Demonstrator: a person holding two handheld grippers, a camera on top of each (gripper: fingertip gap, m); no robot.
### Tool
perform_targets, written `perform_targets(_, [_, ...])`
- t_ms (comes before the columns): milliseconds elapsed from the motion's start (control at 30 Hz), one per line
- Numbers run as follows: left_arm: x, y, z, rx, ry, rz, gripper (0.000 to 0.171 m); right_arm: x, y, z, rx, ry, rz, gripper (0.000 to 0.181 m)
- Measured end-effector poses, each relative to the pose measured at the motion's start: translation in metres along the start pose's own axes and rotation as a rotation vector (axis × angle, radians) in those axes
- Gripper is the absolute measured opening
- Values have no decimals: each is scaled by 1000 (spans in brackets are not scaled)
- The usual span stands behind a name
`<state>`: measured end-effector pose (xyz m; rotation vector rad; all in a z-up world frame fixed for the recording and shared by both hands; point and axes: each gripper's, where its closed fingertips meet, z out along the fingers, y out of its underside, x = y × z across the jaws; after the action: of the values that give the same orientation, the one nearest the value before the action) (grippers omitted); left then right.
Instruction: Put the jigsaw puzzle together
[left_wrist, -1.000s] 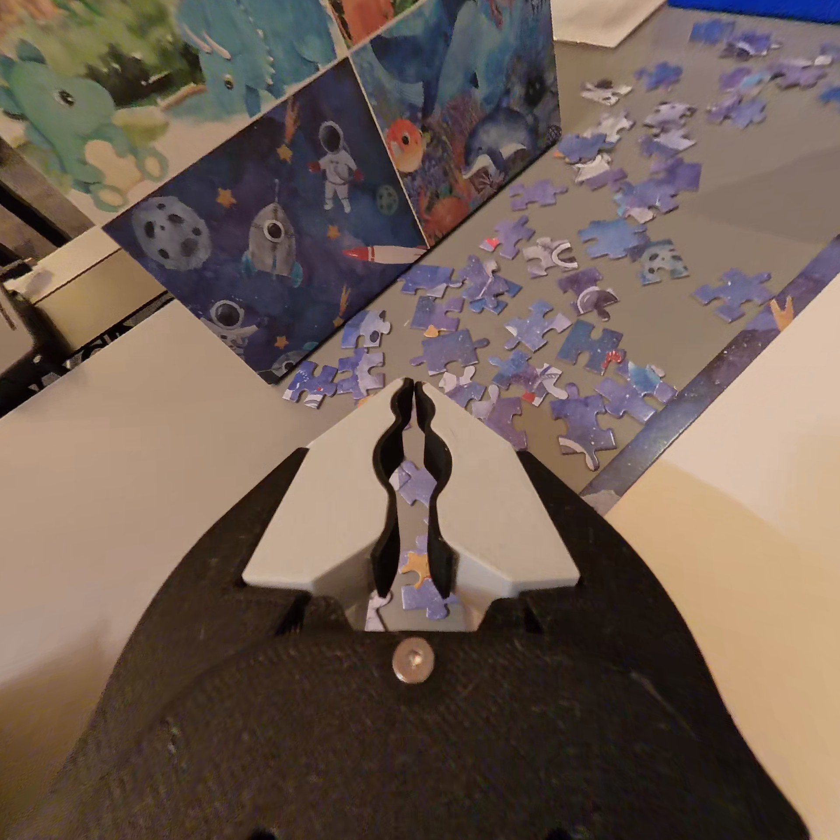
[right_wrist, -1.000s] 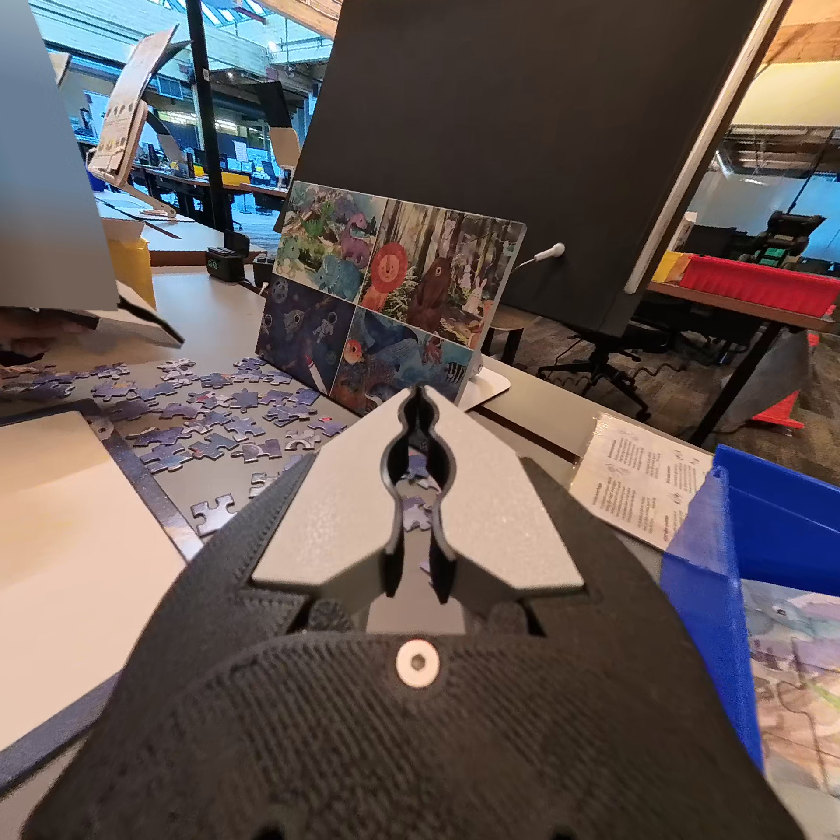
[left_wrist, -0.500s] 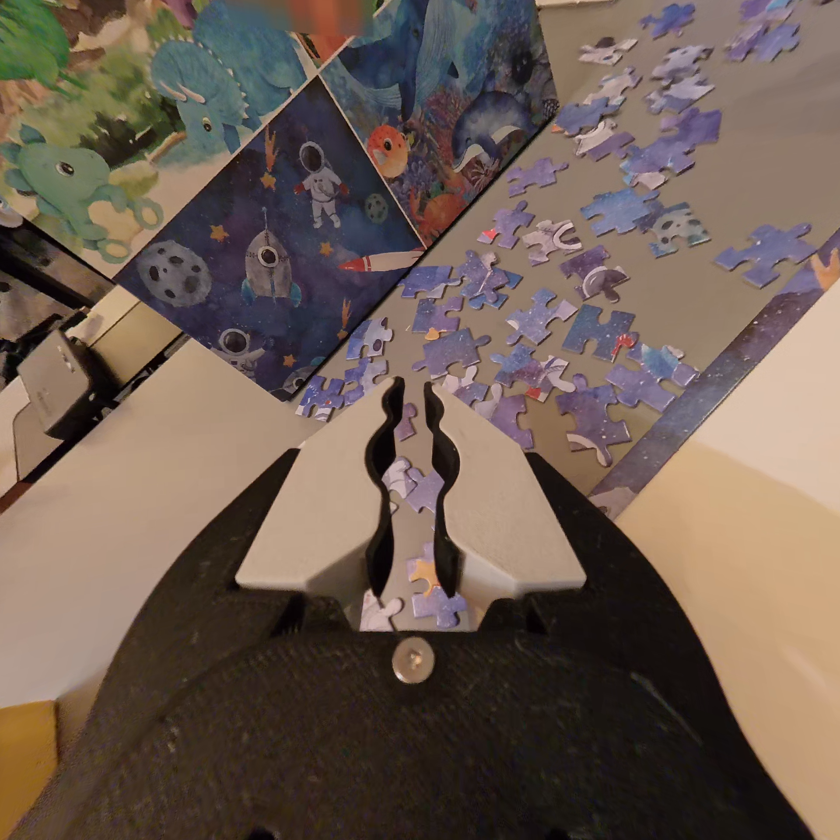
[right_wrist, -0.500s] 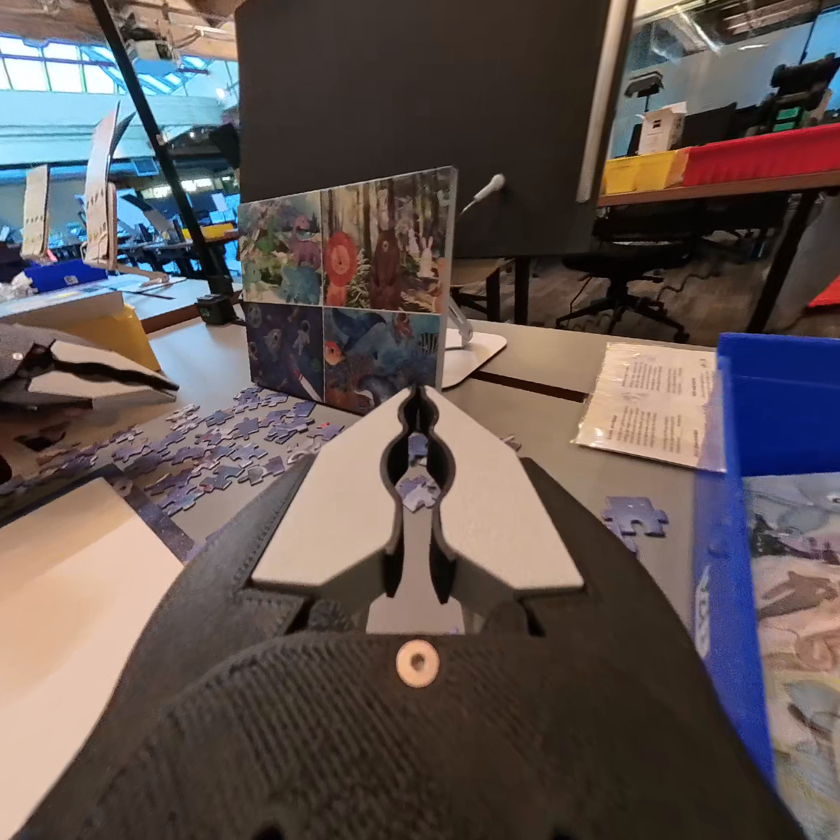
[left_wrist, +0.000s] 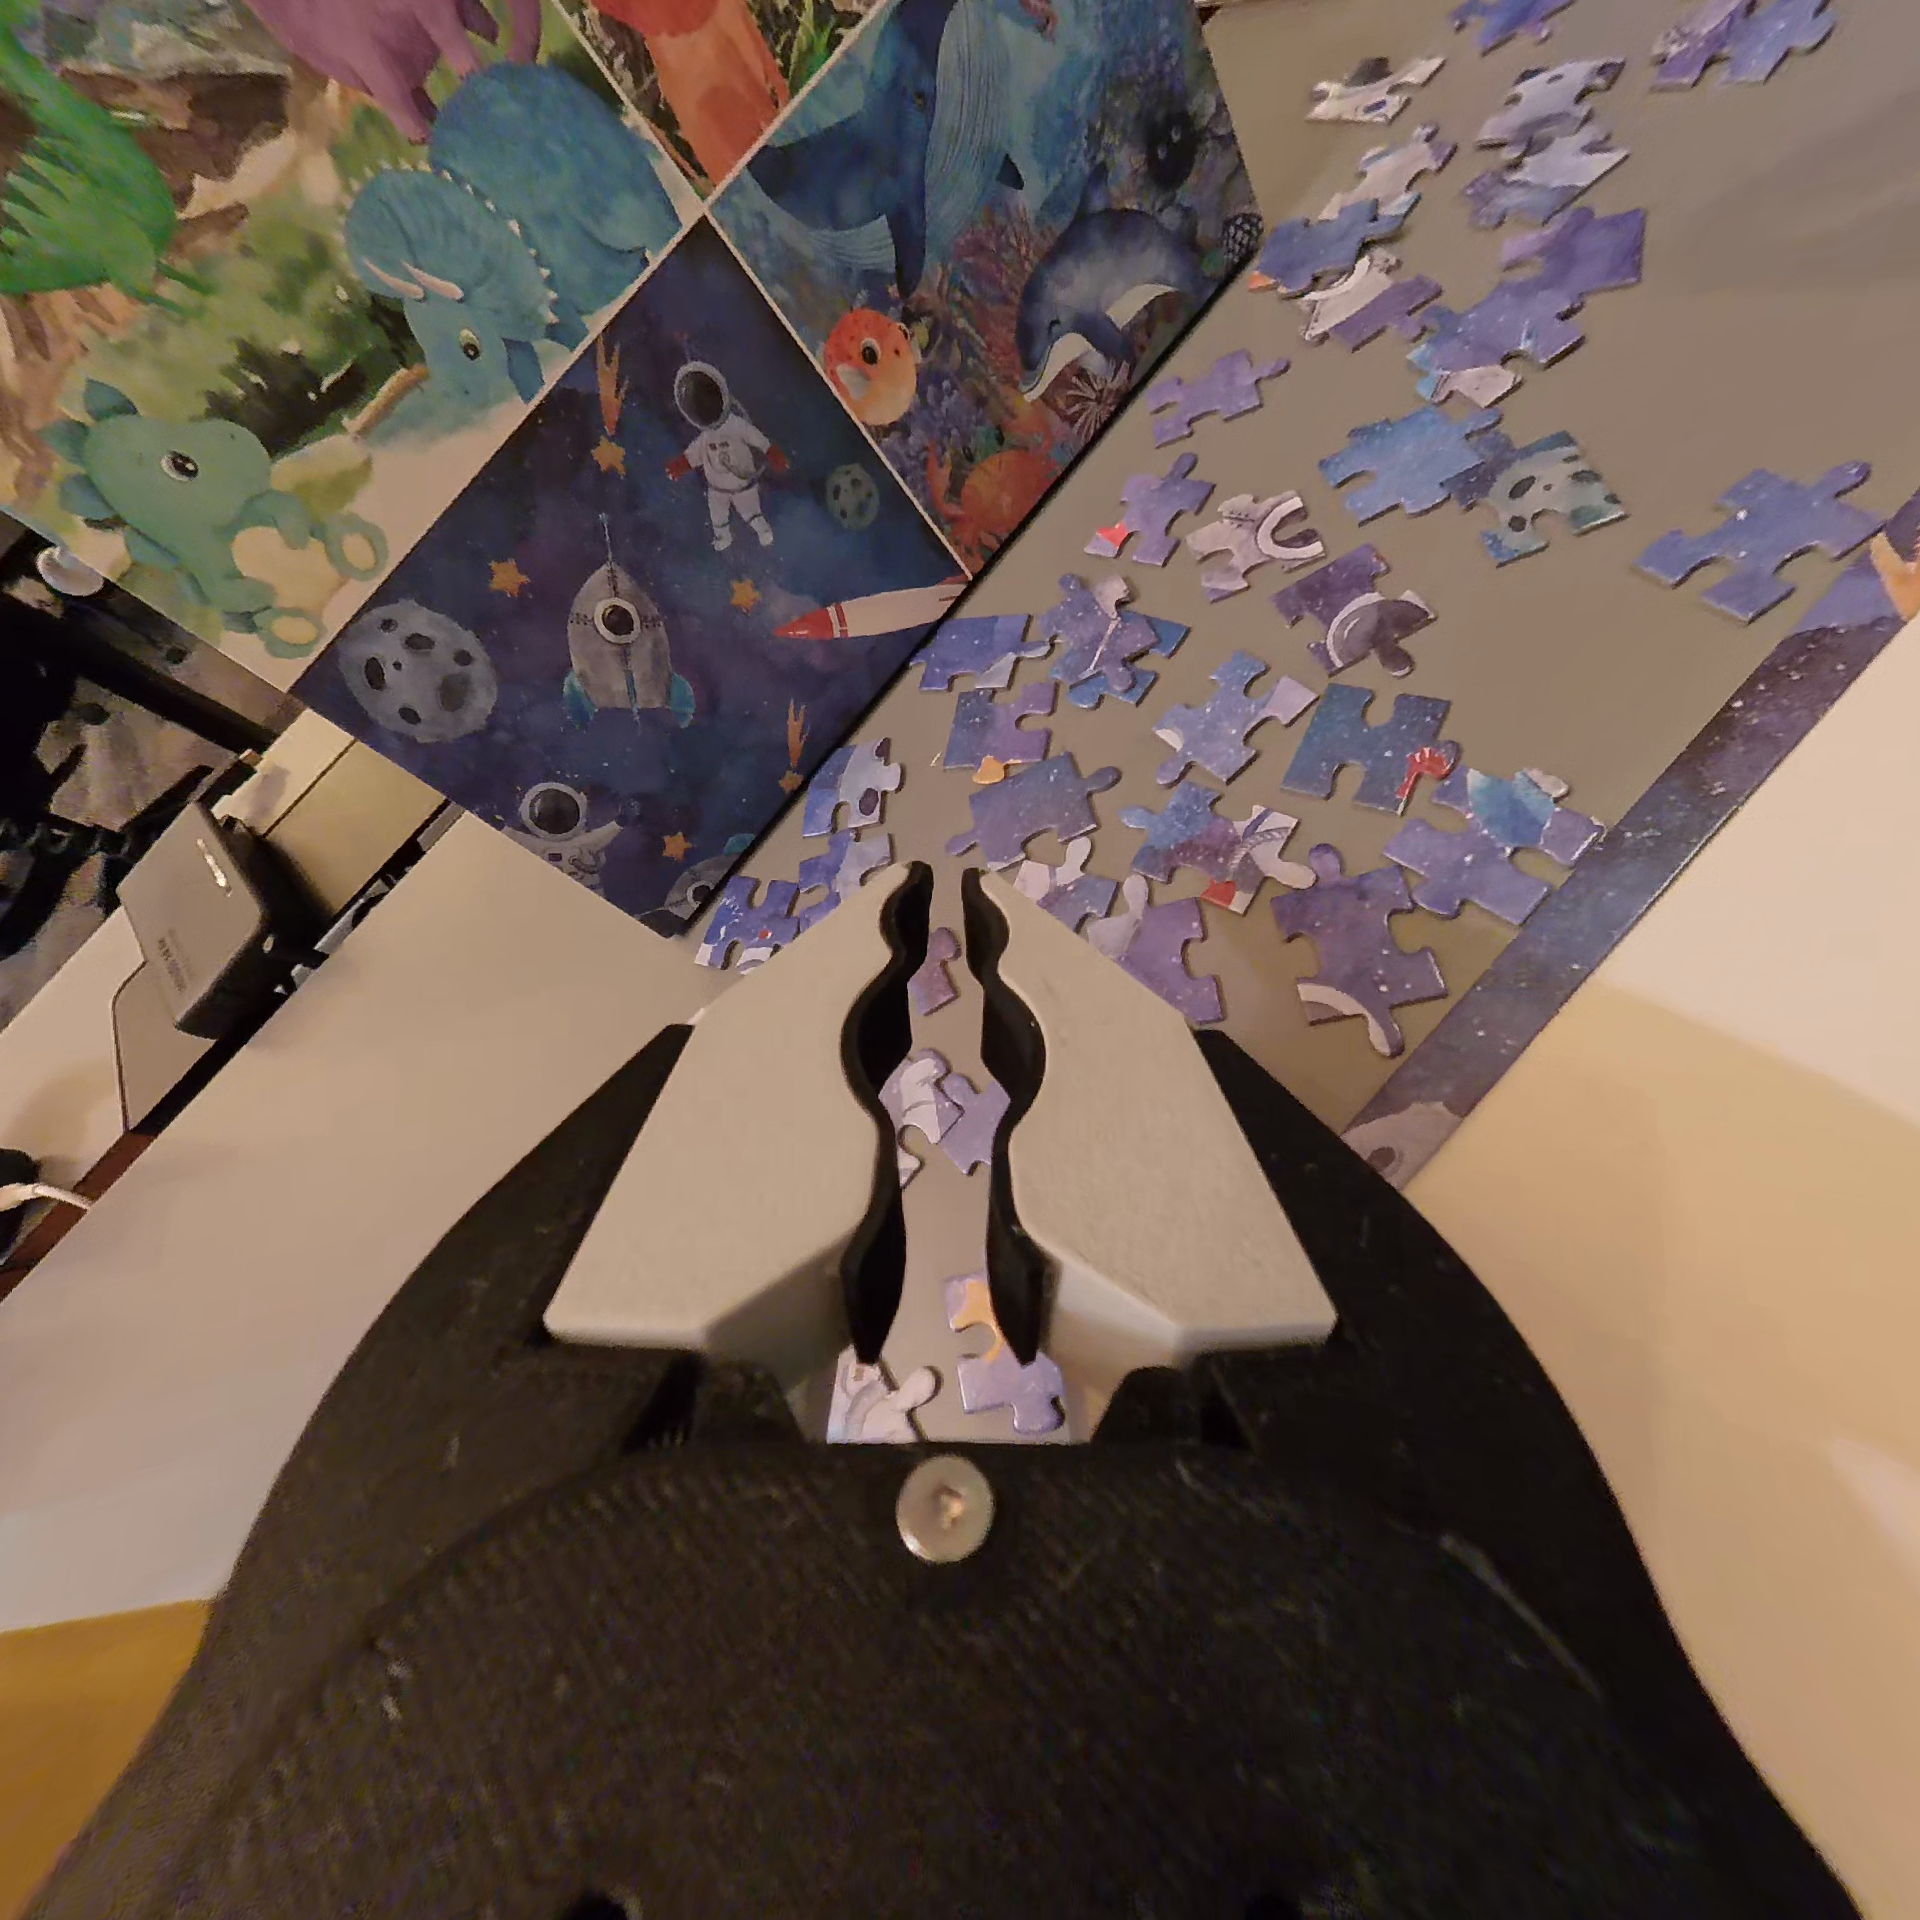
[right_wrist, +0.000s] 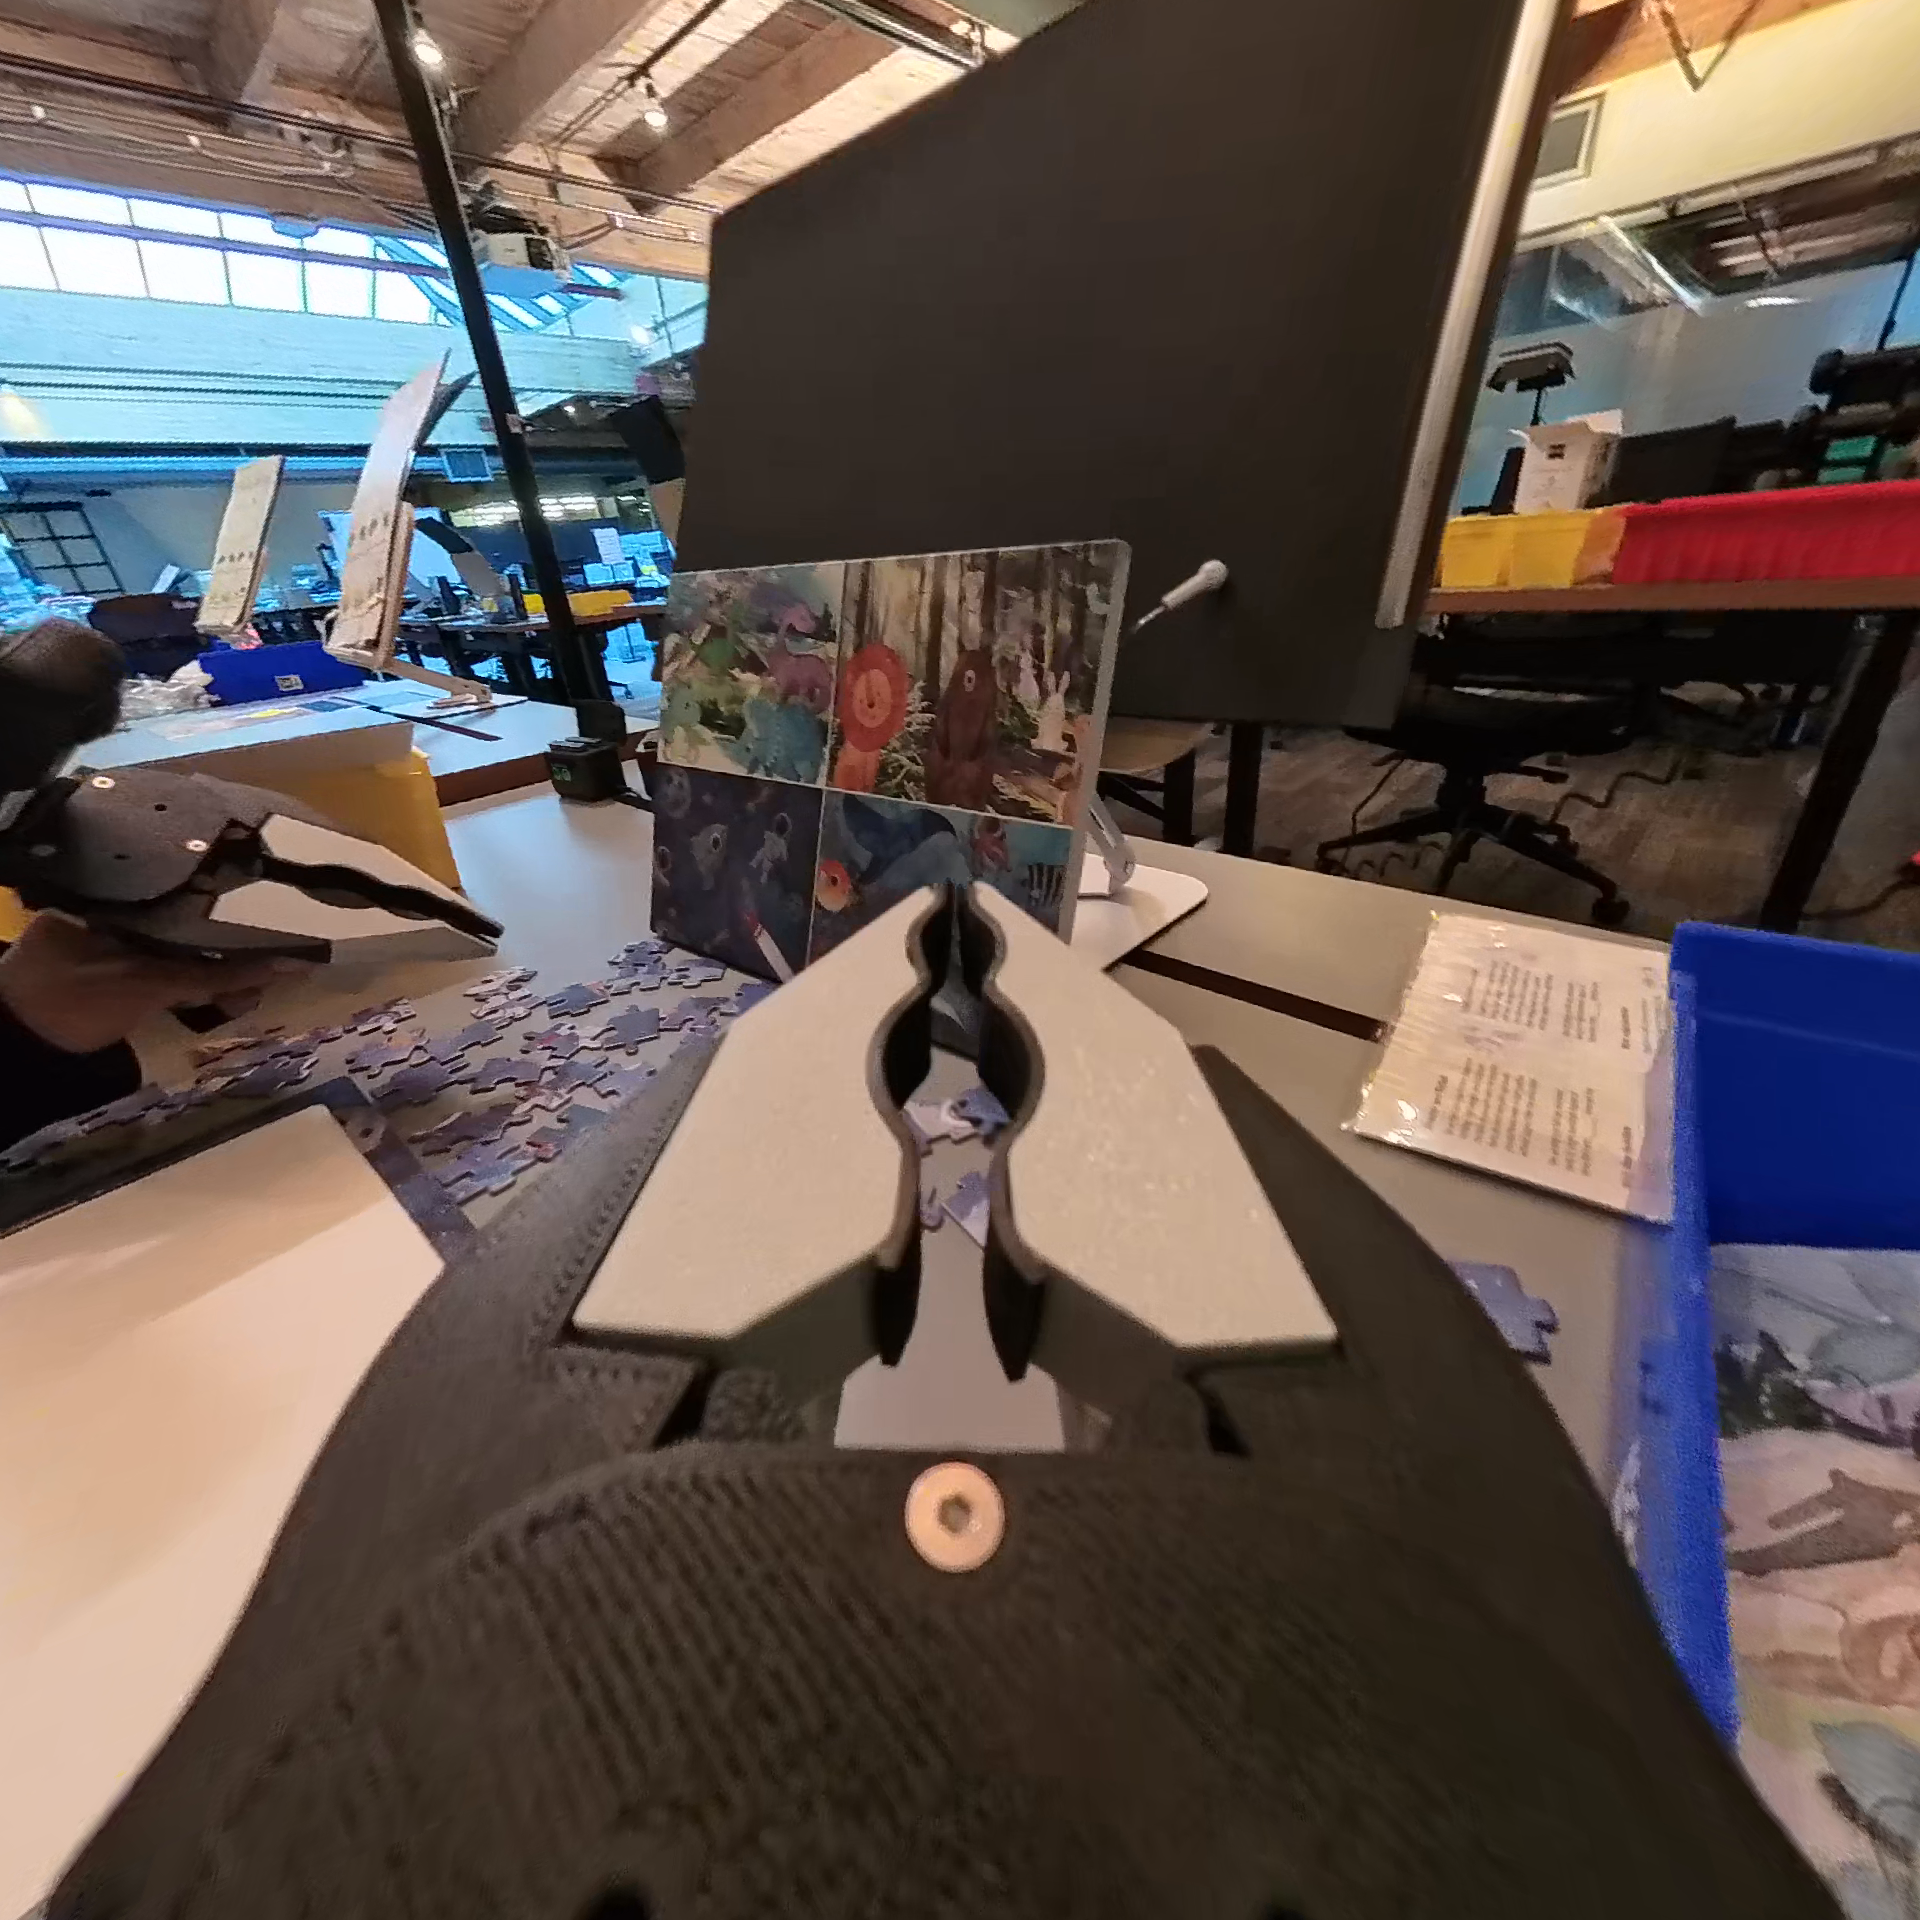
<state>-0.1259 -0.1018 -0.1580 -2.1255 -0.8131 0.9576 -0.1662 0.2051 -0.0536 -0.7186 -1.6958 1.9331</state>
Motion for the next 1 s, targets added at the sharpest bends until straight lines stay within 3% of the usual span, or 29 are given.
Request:
perform_targets(233, [4, 2, 2, -19, 11, 18, 6, 11, -11, -7, 72, 54, 22, 19])
perform_targets(500, [0, 6, 3, -36, 1, 6, 6, 10, -23, -14, 127, 14, 84, 22])
perform_targets(1000, [-2, 6, 2, -39, -19, 22, 8, 0, -8, -4, 29, -8, 8, 26])
